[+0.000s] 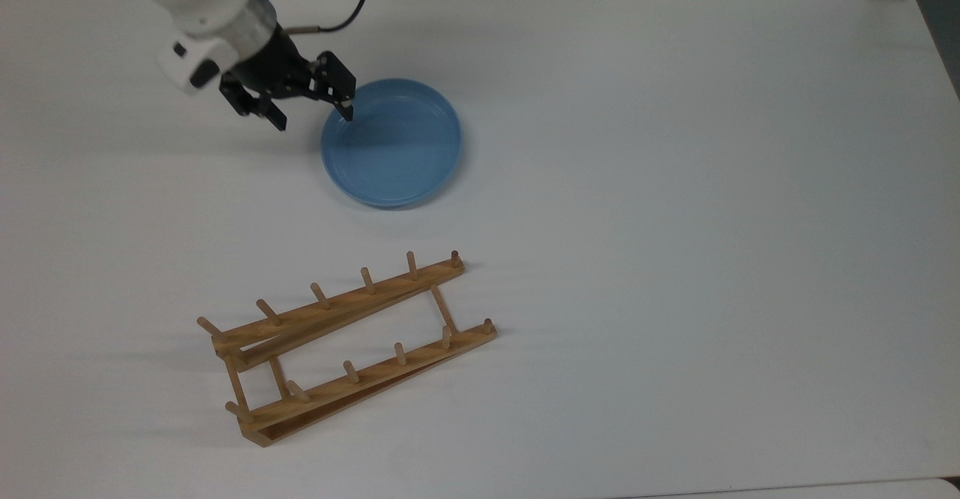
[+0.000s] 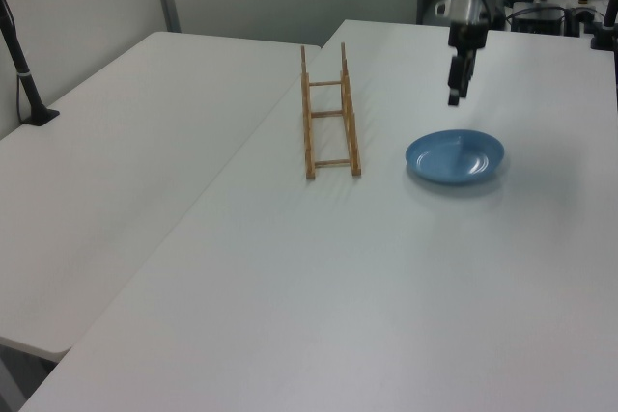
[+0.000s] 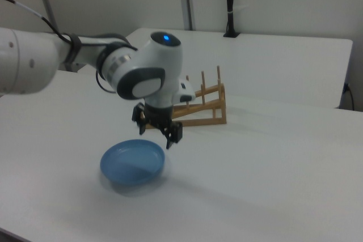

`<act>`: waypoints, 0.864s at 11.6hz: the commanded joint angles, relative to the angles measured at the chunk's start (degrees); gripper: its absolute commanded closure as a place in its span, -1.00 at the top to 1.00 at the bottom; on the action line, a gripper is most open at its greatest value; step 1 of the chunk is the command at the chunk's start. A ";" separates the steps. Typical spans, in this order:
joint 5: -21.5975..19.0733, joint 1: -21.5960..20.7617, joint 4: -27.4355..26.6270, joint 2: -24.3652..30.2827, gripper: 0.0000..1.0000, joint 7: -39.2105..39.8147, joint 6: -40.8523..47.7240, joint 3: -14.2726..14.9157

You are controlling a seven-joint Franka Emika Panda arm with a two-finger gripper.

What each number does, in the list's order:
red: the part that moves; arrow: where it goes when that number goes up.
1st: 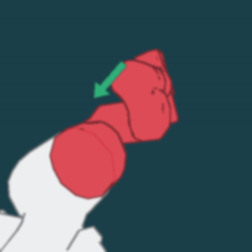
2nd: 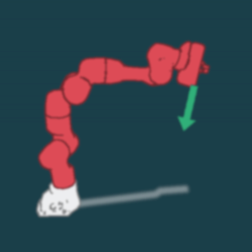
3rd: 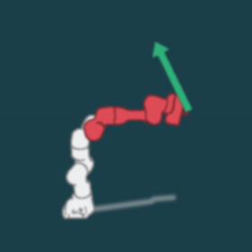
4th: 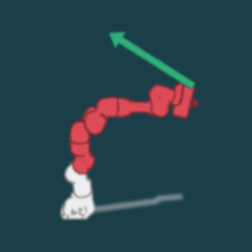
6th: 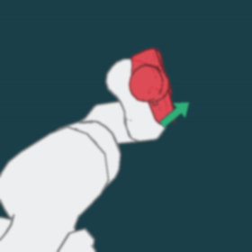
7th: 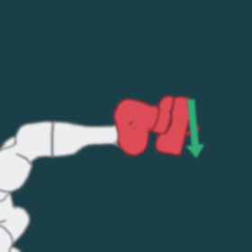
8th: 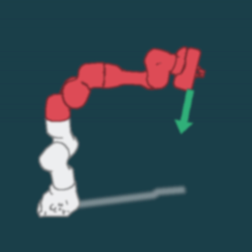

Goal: Pick plate from plate rack
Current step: 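Open the gripper and raise it away from the plate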

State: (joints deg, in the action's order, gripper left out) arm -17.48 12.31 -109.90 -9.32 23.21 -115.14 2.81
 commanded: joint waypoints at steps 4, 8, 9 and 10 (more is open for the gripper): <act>-0.01 -1.15 11.45 11.77 1.00 -20.46 17.73 0.80; 7.27 -10.37 12.43 16.18 1.00 -31.18 19.95 5.89; 8.76 -10.64 13.30 16.18 1.00 -31.73 20.56 5.72; 10.69 -10.73 13.66 16.09 1.00 -31.47 20.57 5.28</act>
State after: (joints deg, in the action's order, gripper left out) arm -11.51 4.86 -97.82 6.52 -4.94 -96.29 6.75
